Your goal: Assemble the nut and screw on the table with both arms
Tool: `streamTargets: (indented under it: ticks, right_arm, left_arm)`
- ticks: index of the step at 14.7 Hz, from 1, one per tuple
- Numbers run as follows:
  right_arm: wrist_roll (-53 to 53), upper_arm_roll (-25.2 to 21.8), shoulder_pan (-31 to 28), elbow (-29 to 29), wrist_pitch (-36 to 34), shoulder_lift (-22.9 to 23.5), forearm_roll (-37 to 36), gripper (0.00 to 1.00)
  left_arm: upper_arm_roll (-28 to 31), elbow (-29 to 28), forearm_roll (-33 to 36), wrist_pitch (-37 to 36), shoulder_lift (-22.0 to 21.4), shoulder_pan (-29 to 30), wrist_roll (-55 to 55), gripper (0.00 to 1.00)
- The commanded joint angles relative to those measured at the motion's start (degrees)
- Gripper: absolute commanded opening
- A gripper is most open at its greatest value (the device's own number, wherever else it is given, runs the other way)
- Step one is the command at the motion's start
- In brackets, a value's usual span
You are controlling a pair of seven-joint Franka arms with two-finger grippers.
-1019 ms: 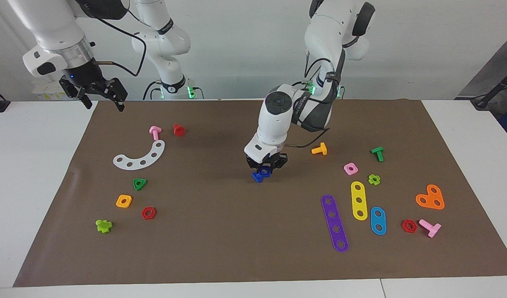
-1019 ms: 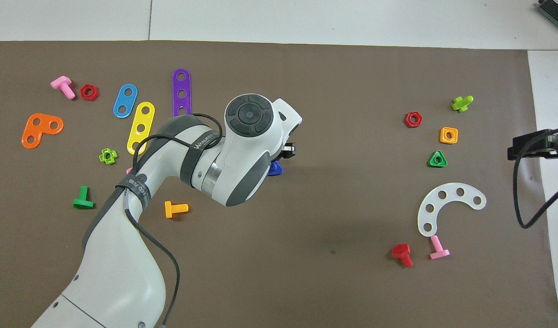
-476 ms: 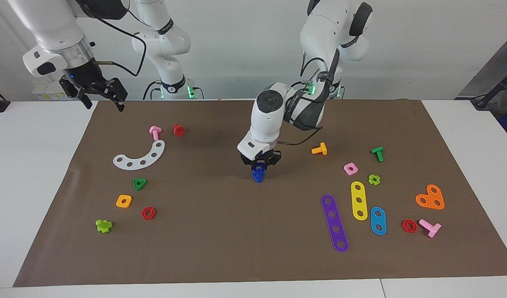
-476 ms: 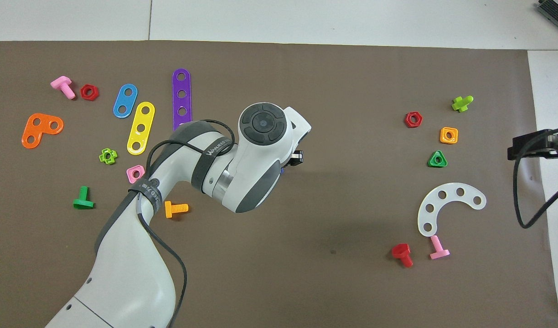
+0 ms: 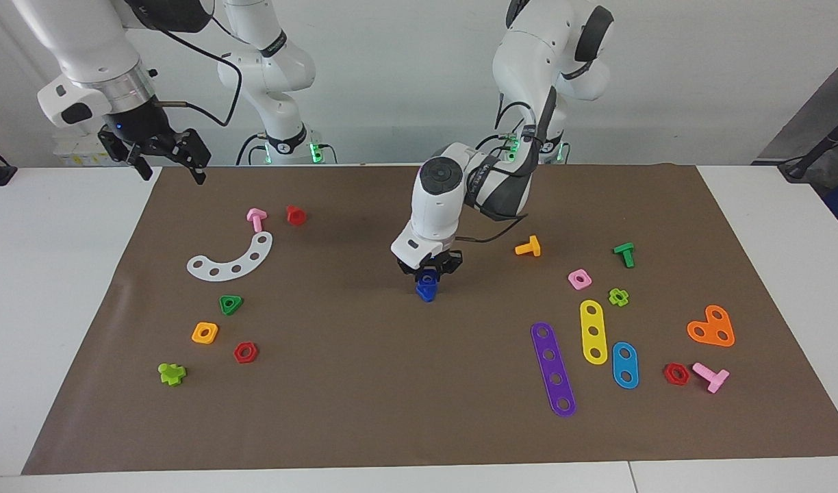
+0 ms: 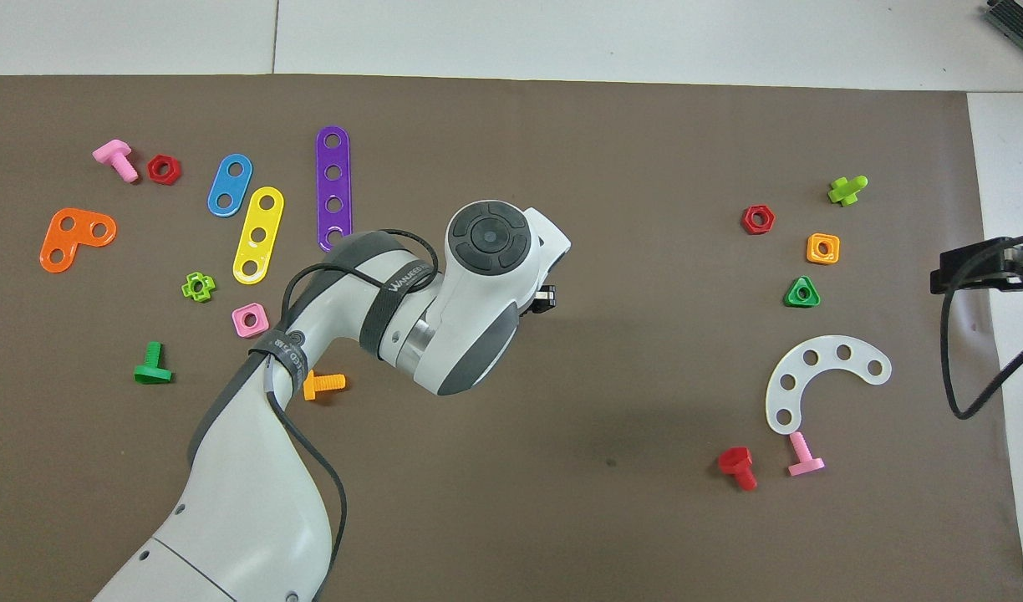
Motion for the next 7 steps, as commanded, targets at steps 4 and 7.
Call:
streamTargets:
  ticks: [4, 7]
  right_arm:
    - [-0.9, 0.5, -0.5, -1.2, 0.1, -1.2, 0.2, 1.0]
    - [-0.9, 0.5, -0.6, -1.2, 0.1, -1.2, 0.2, 1.0]
  left_arm:
    - [1.0, -3.7, -0.1, 4.3, -1.1, -1.1, -1.2, 0.12]
    - [1.1, -4.3, -0.1, 5.0, -1.1, -1.1, -1.1, 0.3]
